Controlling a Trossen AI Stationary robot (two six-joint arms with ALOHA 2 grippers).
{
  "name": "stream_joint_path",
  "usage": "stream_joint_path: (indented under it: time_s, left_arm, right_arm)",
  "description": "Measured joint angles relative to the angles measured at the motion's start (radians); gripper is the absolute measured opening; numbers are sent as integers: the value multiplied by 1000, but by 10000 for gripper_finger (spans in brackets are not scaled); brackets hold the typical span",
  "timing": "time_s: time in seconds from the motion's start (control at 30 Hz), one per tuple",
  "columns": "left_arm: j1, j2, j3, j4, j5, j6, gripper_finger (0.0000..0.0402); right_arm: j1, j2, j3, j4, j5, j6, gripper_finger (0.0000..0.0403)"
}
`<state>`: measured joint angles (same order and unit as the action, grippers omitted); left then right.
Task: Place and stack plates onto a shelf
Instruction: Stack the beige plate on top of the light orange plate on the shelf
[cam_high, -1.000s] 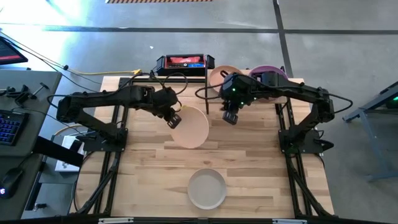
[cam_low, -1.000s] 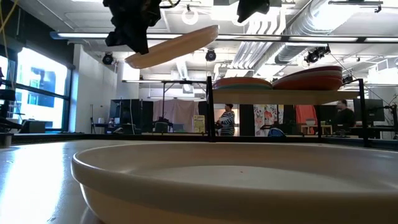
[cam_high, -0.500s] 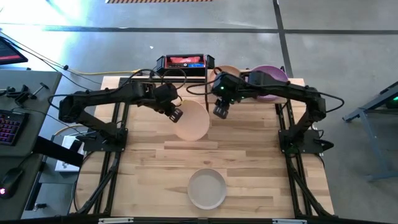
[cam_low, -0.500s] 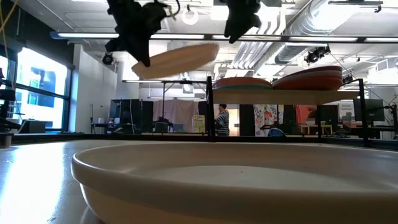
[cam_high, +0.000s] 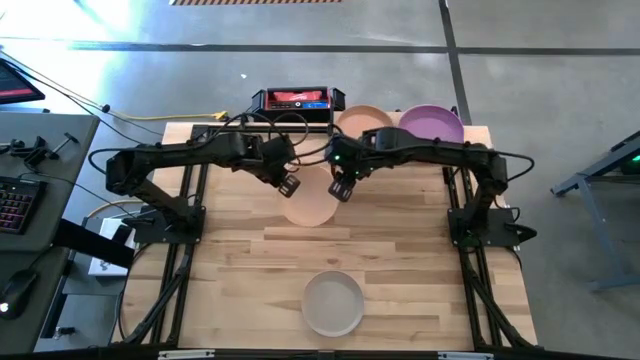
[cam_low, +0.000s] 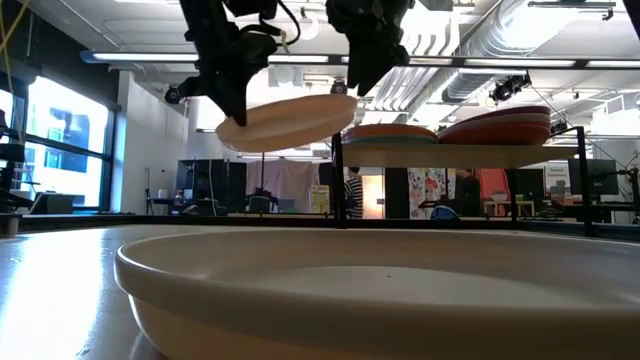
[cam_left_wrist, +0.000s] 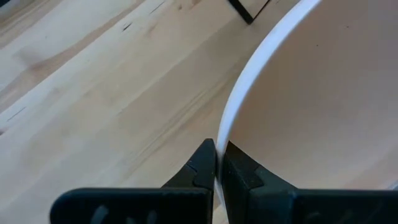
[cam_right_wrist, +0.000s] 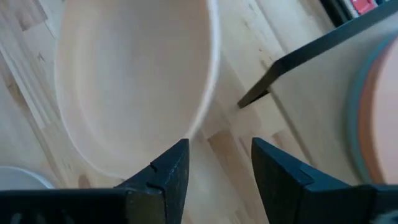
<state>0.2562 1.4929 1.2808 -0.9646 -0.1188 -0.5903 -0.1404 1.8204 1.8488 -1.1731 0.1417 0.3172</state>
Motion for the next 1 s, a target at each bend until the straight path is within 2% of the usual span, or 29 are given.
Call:
stream_joint_path:
  time_s: [0.5, 0.83, 1.0]
  left_arm:
    - [0, 0, 0, 46, -2, 0, 1]
    - [-1, 0, 0, 101, 0, 1, 12]
    - [-2, 0, 0, 111, 7, 14, 5]
  right_arm:
    - [12, 41, 0, 11, 45, 26, 143]
    - [12, 46, 0, 14, 61, 71, 31]
    - [11, 46, 0, -14, 75, 70, 5]
